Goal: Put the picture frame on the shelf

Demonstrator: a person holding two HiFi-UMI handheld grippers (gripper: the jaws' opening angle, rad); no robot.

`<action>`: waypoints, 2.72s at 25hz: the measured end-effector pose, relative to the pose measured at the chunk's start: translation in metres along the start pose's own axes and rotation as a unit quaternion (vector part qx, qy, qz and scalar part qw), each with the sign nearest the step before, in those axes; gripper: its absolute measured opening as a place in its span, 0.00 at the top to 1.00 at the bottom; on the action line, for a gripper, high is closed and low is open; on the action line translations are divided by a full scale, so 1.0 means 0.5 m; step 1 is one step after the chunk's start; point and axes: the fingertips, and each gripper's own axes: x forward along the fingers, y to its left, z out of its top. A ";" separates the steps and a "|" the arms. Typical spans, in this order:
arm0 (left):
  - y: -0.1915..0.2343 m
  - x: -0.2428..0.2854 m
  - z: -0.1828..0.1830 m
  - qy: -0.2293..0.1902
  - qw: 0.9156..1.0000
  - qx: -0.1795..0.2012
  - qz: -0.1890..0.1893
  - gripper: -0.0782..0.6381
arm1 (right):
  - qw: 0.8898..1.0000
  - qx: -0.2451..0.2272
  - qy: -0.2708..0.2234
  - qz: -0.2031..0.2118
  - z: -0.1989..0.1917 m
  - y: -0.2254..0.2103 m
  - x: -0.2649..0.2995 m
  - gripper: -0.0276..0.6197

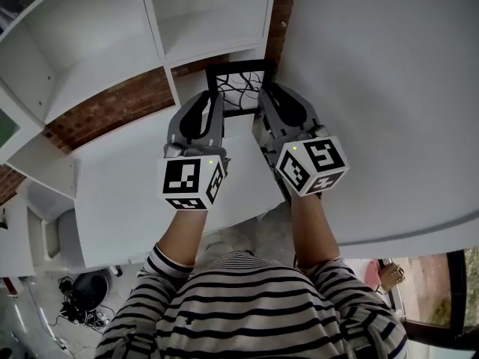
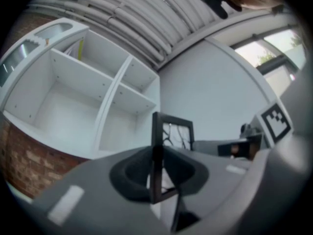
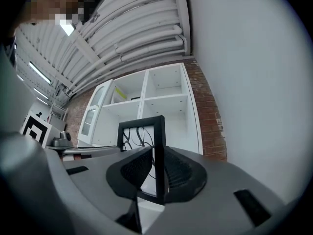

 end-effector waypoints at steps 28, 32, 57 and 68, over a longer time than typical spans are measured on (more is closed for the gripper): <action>0.228 0.323 0.087 -0.033 0.995 0.038 0.092 0.79 | 0.995 -0.006 -0.053 0.089 0.085 -0.143 0.388 0.89; 0.268 0.363 0.097 -0.025 0.992 0.035 0.121 0.79 | 0.993 0.000 -0.042 0.110 0.094 -0.156 0.452 0.89; 0.326 0.442 0.039 0.035 0.979 0.070 0.190 0.76 | 0.996 0.004 0.006 0.094 0.022 -0.180 0.554 0.86; 0.327 0.443 0.028 0.049 0.972 0.104 0.204 0.74 | 0.995 -0.001 0.010 0.097 0.012 -0.174 0.560 0.86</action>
